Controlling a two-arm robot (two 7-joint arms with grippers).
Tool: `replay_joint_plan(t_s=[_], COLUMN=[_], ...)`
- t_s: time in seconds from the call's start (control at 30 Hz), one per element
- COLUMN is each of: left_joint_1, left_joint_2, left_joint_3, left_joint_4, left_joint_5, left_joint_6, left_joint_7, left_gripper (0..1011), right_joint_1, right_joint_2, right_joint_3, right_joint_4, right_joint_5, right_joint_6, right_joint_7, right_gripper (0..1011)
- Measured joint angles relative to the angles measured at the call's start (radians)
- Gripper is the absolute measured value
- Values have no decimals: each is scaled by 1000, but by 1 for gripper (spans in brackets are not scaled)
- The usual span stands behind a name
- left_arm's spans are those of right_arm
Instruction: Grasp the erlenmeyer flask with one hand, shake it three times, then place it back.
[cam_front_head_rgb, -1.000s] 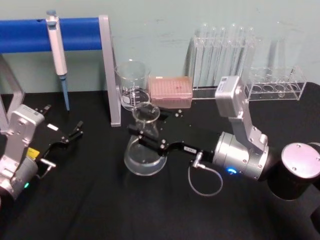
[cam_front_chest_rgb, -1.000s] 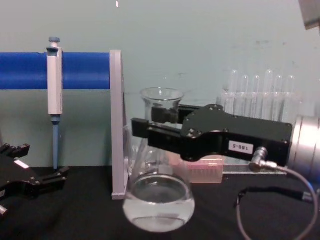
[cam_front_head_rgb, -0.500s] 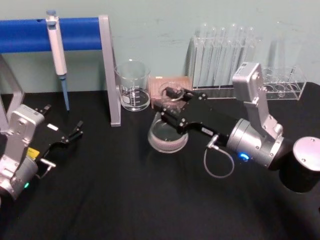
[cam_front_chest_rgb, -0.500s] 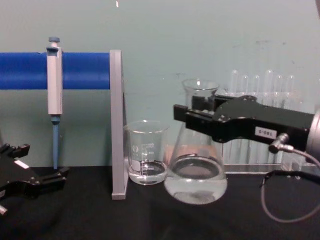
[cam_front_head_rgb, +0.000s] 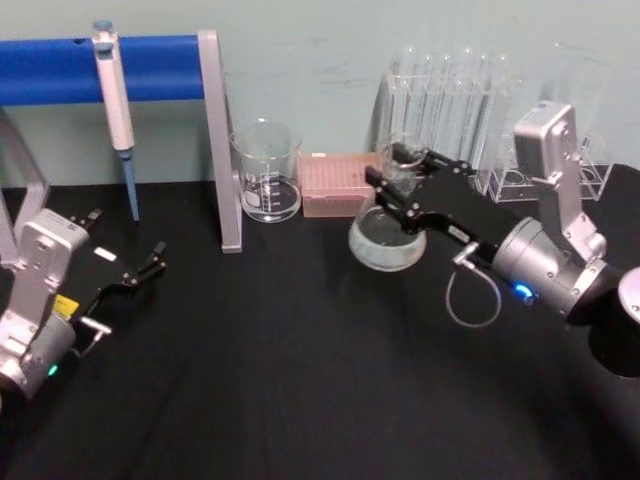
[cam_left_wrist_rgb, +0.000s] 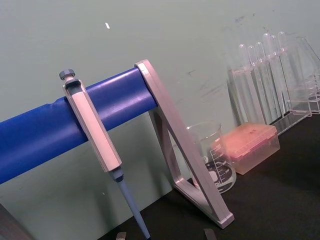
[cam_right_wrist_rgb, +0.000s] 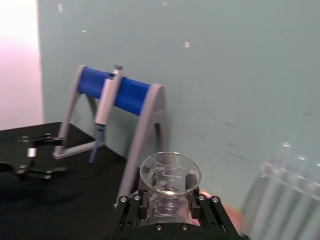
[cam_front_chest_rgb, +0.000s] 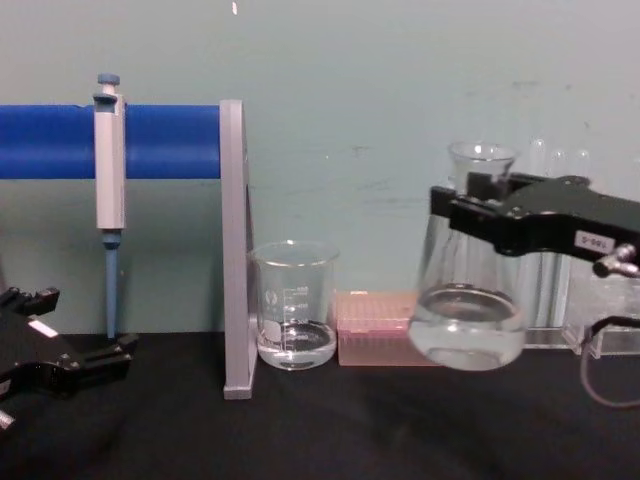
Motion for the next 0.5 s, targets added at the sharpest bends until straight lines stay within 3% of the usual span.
replay_joint_plan(t_s=[0.5], left_joint_1=[0], left_joint_2=[0], left_joint_3=[0], left_joint_4=[0], left_joint_5=[0], left_joint_6=[0], left_joint_7=[0], left_gripper=[1001], right_joint_1=[-20], right_joint_2=[-10], right_joint_3=[80], right_joint_4=[13], right_joint_5=[-30], right_joint_6=[14], right_joint_7=[-49], right_gripper=[457])
